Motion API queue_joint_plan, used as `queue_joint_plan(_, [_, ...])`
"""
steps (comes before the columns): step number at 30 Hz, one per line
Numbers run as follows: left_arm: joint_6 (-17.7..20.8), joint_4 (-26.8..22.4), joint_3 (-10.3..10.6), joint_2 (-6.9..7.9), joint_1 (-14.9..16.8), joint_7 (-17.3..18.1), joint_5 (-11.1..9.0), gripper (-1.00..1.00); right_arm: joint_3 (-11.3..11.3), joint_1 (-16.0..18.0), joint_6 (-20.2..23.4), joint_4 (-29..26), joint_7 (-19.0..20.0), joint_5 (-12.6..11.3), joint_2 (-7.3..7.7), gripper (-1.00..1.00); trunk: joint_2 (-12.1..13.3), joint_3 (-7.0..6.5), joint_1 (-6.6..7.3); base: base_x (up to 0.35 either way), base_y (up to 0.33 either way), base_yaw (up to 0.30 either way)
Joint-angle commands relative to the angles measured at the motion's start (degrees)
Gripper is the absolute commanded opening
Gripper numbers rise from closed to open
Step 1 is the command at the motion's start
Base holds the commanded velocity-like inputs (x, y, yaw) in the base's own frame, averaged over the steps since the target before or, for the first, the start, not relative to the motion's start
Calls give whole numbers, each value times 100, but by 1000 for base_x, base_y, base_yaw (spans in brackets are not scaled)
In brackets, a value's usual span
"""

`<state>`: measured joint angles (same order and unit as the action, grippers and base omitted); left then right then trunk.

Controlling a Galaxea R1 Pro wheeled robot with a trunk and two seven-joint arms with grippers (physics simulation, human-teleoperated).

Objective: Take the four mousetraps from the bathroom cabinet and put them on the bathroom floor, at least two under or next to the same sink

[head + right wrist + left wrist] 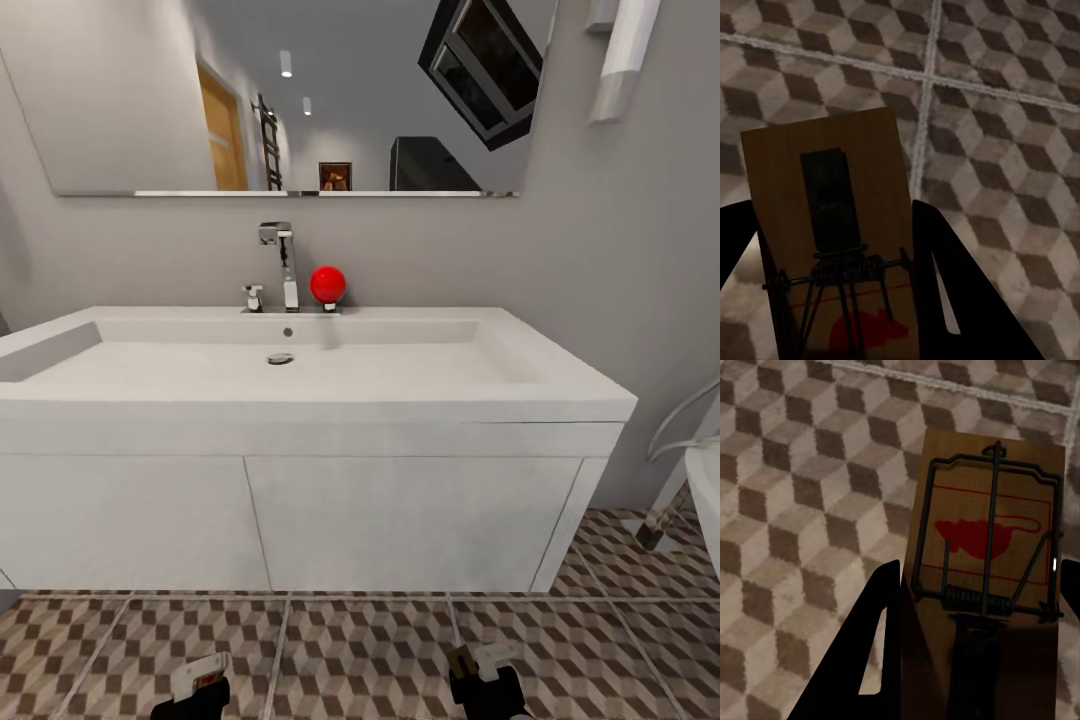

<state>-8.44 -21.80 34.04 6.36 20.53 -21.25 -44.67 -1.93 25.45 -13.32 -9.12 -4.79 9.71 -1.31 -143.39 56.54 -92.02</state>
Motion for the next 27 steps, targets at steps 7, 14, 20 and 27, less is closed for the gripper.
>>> queue_joint_plan(7, [-18,-8,51,14,3,-67,-34,-100,-30,4,-13,12,-31,56,-1,-100,-9,116,-12,0,0,0])
queue_joint_plan(14, [-151,-5,51,35,3,-80,-25,-100,-26,4,-13,15,-31,58,-2,-100,-18,271,-30,0,0,0])
queue_joint_plan(20, [-192,-12,51,41,3,-74,-24,-100,-8,4,-13,-5,-31,43,-1,-100,-26,404,-45,0,0,0])
queue_joint_plan(27, [-132,-521,26,65,9,-107,-18,-100,-1,4,-27,-491,-31,40,10,-100,-36,559,-63,0,0,0])
